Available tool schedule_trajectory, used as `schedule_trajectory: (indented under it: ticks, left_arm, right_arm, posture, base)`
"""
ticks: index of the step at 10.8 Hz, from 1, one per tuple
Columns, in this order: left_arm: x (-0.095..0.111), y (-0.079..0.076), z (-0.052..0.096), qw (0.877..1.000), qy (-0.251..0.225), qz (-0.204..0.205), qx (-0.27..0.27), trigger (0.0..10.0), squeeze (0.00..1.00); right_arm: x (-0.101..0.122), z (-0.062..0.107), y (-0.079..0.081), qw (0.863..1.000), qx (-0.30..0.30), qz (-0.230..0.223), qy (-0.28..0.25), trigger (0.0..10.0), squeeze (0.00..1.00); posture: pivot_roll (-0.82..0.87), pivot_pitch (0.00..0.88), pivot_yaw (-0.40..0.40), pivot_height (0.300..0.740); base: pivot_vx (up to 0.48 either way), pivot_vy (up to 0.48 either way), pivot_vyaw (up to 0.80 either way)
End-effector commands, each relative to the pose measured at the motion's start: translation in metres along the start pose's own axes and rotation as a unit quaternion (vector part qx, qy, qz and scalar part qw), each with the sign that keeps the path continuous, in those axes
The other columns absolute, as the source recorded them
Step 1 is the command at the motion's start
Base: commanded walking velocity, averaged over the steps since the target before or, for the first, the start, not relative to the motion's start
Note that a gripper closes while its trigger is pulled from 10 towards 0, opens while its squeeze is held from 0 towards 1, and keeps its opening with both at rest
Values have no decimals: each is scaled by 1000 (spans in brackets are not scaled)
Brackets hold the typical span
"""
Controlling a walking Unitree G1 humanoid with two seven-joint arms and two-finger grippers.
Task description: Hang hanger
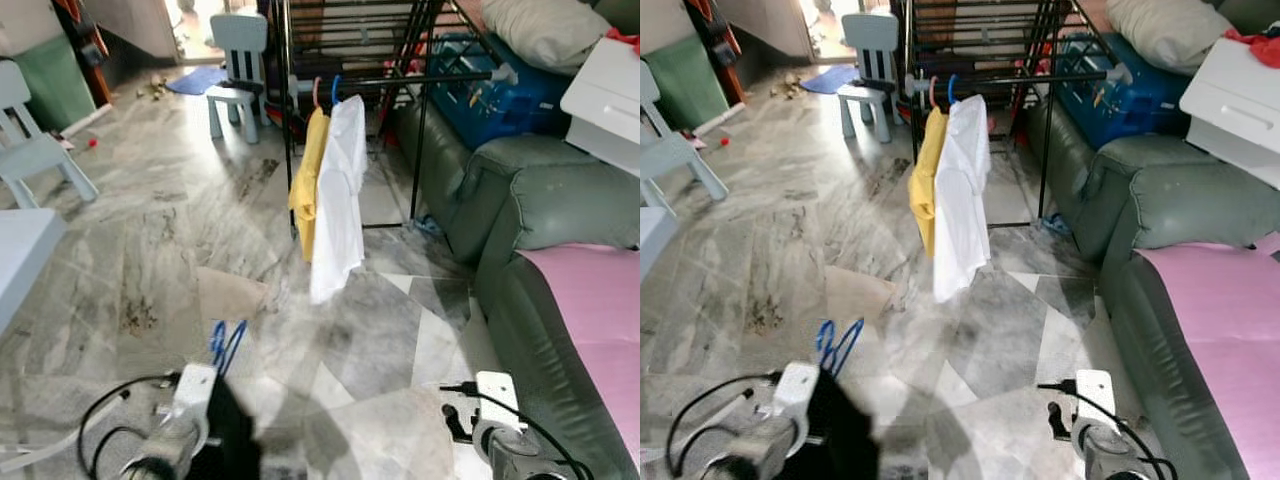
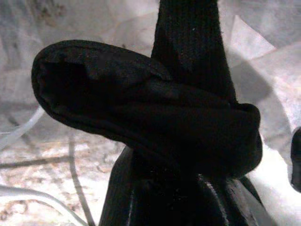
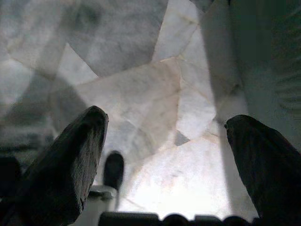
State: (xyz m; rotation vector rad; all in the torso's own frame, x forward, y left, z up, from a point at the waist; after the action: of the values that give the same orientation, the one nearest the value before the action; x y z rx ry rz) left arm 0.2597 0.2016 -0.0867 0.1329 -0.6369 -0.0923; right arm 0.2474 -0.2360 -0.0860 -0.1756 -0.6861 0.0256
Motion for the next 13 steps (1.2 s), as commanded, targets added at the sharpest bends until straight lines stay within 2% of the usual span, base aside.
schedule_trajectory:
  ticks: [1, 2, 4, 5, 6, 7, 8, 9, 10, 11, 12, 13]
  left_arm:
    - [13, 3, 0, 1000, -17, -6, 12, 0, 0]
    - [7, 1, 0, 1000, -11, -15, 17, 0, 0]
    - [-12, 3, 1, 999, 3, -30, 37, 0, 0]
    - [-24, 9, 3, 998, 11, -33, 53, 0, 0]
    - [-31, 23, 5, 997, 14, -30, 67, 0, 0]
    - [-42, 41, 9, 998, 21, -6, 63, 0, 0]
    - [-53, 37, 10, 998, 31, 11, 46, 0, 0]
    - [-50, 24, 8, 999, 32, 26, 33, 0, 0]
    - [-46, 4, 6, 999, 33, 33, 7, 0, 0]
    - [-49, -6, 6, 999, 36, 32, -9, 0, 0]
    - [-50, -11, 6, 999, 37, 27, -19, 0, 0]
    - [-49, -18, 6, 999, 40, -10, -29, 0, 0]
  right_arm:
    - [0, 0, 1, 1000, -4, 29, -1, 10000, 0]
    - [-10, 2, -1, 998, -8, 64, 12, 10000, 0]
    - [-36, 7, -9, 996, -19, 71, 40, 10000, 0]
    - [-46, 9, -15, 998, -29, 35, 47, 10000, 0]
    - [-44, 9, -11, 999, -27, 5, 43, 10000, 0]
    - [-36, 6, 4, 999, -8, -19, 35, 10000, 0]
    - [-35, 5, 29, 998, 35, -48, 35, 10000, 0]
    - [-26, 5, 45, 996, 70, -50, 28, 10000, 0]
    - [-25, 4, 47, 995, 79, -45, 37, 10000, 0]
    - [-21, 4, 50, 993, 87, -65, 35, 10000, 0]
    - [-17, 3, 53, 994, 90, -61, 25, 10000, 0]
    - [-20, 4, 59, 993, 89, -67, 25, 10000, 0]
  posture:
    - [-80, 105, 25, 740]
    - [-69, 114, 26, 740]
    - [-59, 128, 24, 740]
    - [-48, 132, 20, 740]
    - [-42, 129, 18, 740]
    - [-35, 126, 14, 740]
    - [-19, 128, 6, 740]
    - [-7, 125, 3, 740]
    - [-22, 117, 14, 740]
    - [-54, 117, 42, 740]
    - [-69, 120, 52, 740]
    - [-69, 124, 69, 740]
  base:
    - [0, 0, 0]
    - [0, 0, 0]
    - [0, 0, 0]
    - [0, 0, 0]
    - [0, 0, 0]
    - [0, 0, 0]
    - [0, 0, 0]
    - [0, 0, 0]
    - [0, 0, 0]
    - [0, 0, 0]
    - [0, 0, 0]
    - [0, 0, 0]
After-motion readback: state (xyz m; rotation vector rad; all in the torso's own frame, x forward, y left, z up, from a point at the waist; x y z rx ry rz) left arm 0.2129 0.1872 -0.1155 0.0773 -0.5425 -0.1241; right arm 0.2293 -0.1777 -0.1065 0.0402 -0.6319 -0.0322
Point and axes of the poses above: a point about 5 cm out from each wrist's last joint towards the gripper, its own z axis pointing back from the gripper into the wrist, its own x axis along the axis of the wrist's last joint, y = z × x, the point moved 4 cm from there along -z, pointing out of the wrist towards the gripper, and after that the axes turned 4 degrees about z, right-handed, at the moved point
